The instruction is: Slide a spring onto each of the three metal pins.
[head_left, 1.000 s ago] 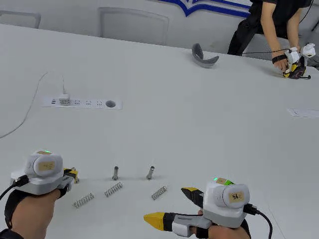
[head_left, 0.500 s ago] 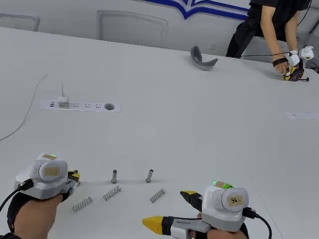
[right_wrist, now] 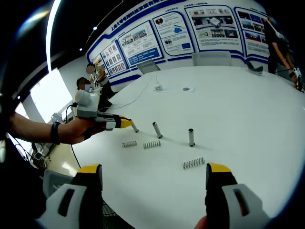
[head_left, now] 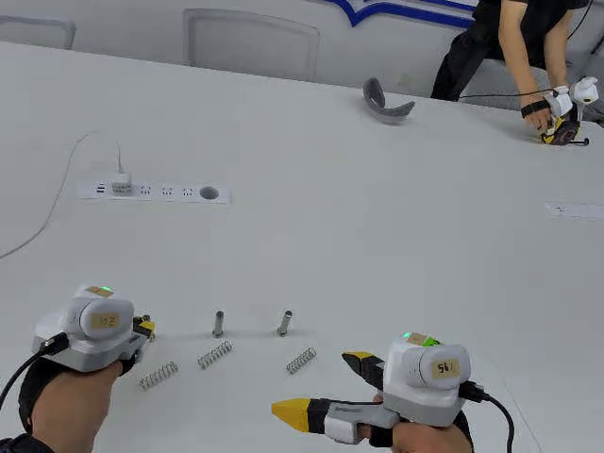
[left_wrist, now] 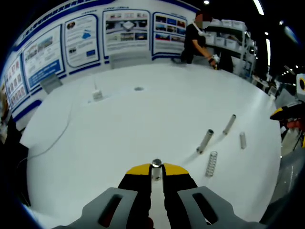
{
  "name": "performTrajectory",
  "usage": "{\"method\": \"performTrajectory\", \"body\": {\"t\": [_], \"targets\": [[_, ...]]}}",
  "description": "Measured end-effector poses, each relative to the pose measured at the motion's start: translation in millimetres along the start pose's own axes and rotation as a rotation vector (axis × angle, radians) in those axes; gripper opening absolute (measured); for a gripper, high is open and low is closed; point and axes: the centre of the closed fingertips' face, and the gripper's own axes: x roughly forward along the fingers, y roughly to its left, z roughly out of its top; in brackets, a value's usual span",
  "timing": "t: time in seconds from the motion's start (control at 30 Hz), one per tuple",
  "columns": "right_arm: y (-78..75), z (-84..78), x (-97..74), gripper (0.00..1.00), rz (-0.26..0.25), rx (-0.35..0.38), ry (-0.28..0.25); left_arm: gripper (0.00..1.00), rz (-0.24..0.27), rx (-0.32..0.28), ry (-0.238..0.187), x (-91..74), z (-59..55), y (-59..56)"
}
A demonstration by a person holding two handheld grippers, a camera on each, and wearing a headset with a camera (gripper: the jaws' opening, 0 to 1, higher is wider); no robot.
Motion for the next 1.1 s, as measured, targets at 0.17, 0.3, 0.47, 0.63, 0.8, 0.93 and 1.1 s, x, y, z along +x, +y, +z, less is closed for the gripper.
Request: {"method": "performTrajectory", "body": {"t": [0.17, 0.3, 0.47, 0.63, 0.8, 0.93, 1.1], "targets": [[0.3, -1.0, -0.5, 0.91, -0.001, 0.001, 0.001, 0.08, 0.001, -0.001, 0.007, 1.7, -0.5, 0.7], [0.2, -1.3, -0.8, 0.91, -0.002, 0.001, 0.0, 0.08, 0.0, -0.006, 0.016, 2.1, -2.9, 0.2], [0.7, -3.5, 0.2, 0.91, 0.0, 0.001, 0.006, 0.09, 0.001, -0.014, 0.024, 2.2, -4.8, 0.6], [1.2, -4.0, 1.5, 0.91, 0.007, 0.004, 0.006, 0.15, -0.013, -0.054, 0.052, 0.3, -13.7, -1.9], [1.7, -5.5, 2.6, 0.91, 0.01, 0.004, 0.009, 0.18, -0.016, -0.047, 0.074, -4.4, -25.5, 0.6], [1.3, -6.7, 2.7, 0.91, 0.01, 0.004, 0.01, 0.22, -0.012, -0.058, 0.093, -9.7, -36.1, 8.6], [2.3, -6.5, 3.8, 0.91, 0.011, 0.005, 0.009, 0.24, -0.01, -0.07, 0.099, -19.3, -43.2, 13.9]]}}
